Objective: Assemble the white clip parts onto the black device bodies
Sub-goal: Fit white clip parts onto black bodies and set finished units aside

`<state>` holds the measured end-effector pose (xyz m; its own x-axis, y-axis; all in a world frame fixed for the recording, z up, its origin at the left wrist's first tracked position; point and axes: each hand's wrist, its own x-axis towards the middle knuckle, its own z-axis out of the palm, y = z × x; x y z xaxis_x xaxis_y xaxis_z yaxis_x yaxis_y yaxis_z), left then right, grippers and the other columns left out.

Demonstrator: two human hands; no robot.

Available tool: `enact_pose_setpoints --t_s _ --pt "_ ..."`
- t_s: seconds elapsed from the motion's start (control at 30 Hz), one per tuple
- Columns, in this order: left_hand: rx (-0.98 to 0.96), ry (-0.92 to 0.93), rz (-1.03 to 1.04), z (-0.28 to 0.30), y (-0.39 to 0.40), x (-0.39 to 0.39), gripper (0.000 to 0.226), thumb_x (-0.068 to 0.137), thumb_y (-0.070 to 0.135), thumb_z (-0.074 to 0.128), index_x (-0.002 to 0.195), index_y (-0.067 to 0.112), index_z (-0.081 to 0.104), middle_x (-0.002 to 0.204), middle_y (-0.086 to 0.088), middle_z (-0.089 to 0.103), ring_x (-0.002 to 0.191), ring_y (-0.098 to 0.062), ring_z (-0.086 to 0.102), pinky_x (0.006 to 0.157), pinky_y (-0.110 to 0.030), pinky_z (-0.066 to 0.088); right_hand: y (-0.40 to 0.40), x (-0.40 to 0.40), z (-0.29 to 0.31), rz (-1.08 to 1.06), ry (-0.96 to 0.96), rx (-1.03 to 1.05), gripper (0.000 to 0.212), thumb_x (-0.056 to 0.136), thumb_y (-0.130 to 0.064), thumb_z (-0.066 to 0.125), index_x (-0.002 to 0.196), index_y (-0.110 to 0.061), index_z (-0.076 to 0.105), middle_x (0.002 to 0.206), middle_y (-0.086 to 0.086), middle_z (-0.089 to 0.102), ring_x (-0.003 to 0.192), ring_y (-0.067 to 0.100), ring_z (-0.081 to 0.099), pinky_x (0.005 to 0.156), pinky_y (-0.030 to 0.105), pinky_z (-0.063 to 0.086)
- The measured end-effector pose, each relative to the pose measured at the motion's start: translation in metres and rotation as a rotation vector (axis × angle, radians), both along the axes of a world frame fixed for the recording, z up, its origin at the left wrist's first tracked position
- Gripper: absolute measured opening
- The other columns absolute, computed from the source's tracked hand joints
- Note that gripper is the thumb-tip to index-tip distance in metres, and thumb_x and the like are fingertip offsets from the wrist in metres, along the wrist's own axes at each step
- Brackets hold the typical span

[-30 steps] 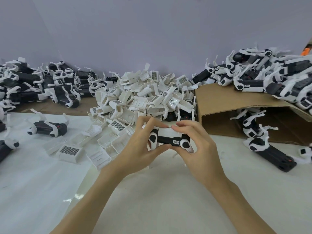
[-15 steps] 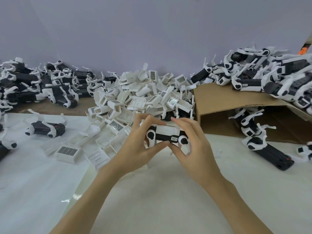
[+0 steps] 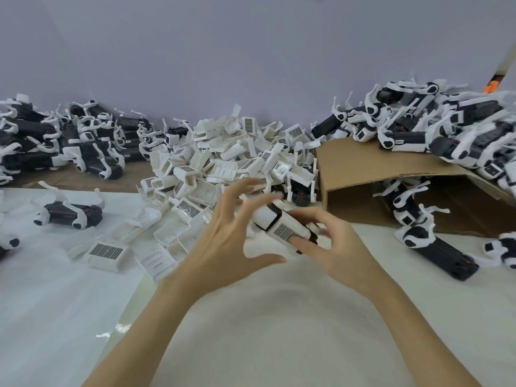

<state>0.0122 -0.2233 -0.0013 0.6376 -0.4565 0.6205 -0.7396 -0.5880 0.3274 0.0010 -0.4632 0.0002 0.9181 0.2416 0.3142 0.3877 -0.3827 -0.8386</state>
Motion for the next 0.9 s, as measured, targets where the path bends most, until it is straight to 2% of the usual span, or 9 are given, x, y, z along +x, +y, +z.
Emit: enact_pose_setpoints --t_s 0.07,0.13,0.2,0.3,0.37,0.57,0.7,0.8,0.9 --pt "-0.164 0.234 0.016 -0.001 -0.001 0.0 0.083 0.084 0.071 0.074 0.151 0.047 0.033 0.144 0.017 0.045 0.14 -0.01 0.045 0.115 -0.029 0.038 0.013 -0.002 -0.004 -0.105 -0.233 -0.107 0.039 0.087 -0.014 0.083 0.122 -0.025 0.069 0.115 -0.021 0.066 0.114 0.007 0.06 0.1 0.029 0.047" --pt "-0.233 0.326 0.061 -0.004 0.001 0.003 0.067 0.086 0.07 0.069 0.144 0.051 0.042 0.126 0.022 0.059 0.129 -0.008 0.053 0.11 -0.033 0.043 0.022 -0.005 -0.009 -0.128 -0.389 -0.189 0.043 0.084 -0.012 0.087 0.122 -0.018 0.069 0.117 -0.016 0.064 0.114 0.012 0.058 0.097 0.034 0.048" --pt "-0.225 0.345 0.068 -0.003 0.004 0.005 0.057 0.088 0.062 0.069 0.141 0.05 0.05 0.126 0.023 0.063 0.129 -0.008 0.054 0.113 -0.038 0.043 0.026 -0.004 -0.012 -0.146 -0.468 -0.227 0.044 0.084 -0.013 0.087 0.125 -0.015 0.069 0.12 -0.008 0.064 0.115 0.019 0.058 0.096 0.039 0.049" --pt "-0.172 0.305 0.031 -0.002 0.007 0.005 0.058 0.088 0.06 0.071 0.142 0.054 0.05 0.134 0.034 0.055 0.133 0.003 0.046 0.113 -0.015 0.032 0.027 -0.005 -0.013 -0.174 -0.507 -0.212 0.045 0.086 -0.018 0.086 0.127 -0.014 0.069 0.122 -0.006 0.065 0.117 0.019 0.059 0.097 0.038 0.05" --pt "-0.189 0.311 0.044 -0.001 0.005 0.004 0.052 0.085 0.063 0.07 0.133 0.055 0.051 0.13 0.033 0.054 0.13 0.001 0.045 0.106 -0.01 0.03 0.027 -0.005 -0.014 -0.167 -0.493 -0.218 0.045 0.087 -0.021 0.085 0.129 -0.014 0.068 0.123 -0.006 0.065 0.118 0.019 0.059 0.098 0.038 0.05" --pt "-0.206 0.358 -0.002 -0.001 0.003 0.002 0.04 0.09 0.057 0.068 0.124 0.046 0.05 0.124 0.026 0.062 0.122 -0.008 0.058 0.101 -0.024 0.044 0.022 -0.002 -0.014 -0.154 -0.407 -0.302 0.044 0.089 -0.031 0.08 0.127 -0.012 0.069 0.116 -0.003 0.065 0.108 0.017 0.06 0.092 0.034 0.049" --pt "-0.231 0.375 -0.016 0.0 0.0 0.0 0.034 0.094 0.049 0.07 0.12 0.051 0.048 0.12 0.026 0.065 0.117 -0.009 0.062 0.096 -0.029 0.049 0.023 -0.005 -0.012 -0.171 -0.422 -0.294 0.038 0.09 -0.033 0.077 0.121 -0.011 0.071 0.108 -0.003 0.066 0.103 0.017 0.061 0.087 0.033 0.05" --pt "-0.243 0.36 -0.016 0.003 0.0 -0.001 0.033 0.097 0.033 0.076 0.121 0.036 0.054 0.11 0.017 0.068 0.108 -0.016 0.065 0.093 -0.041 0.053 0.024 -0.007 -0.008 -0.172 -0.418 -0.281 0.037 0.091 -0.038 0.072 0.118 -0.012 0.071 0.107 -0.005 0.065 0.103 0.016 0.061 0.086 0.032 0.05" --pt "-0.254 0.313 -0.028 0.005 0.001 -0.003 0.033 0.096 0.033 0.077 0.121 0.023 0.059 0.102 0.017 0.066 0.097 -0.015 0.064 0.085 -0.037 0.052 0.024 -0.007 -0.006 -0.158 -0.399 -0.29 0.031 0.092 -0.033 0.077 0.116 -0.015 0.071 0.104 -0.006 0.064 0.1 0.016 0.06 0.083 0.034 0.05"
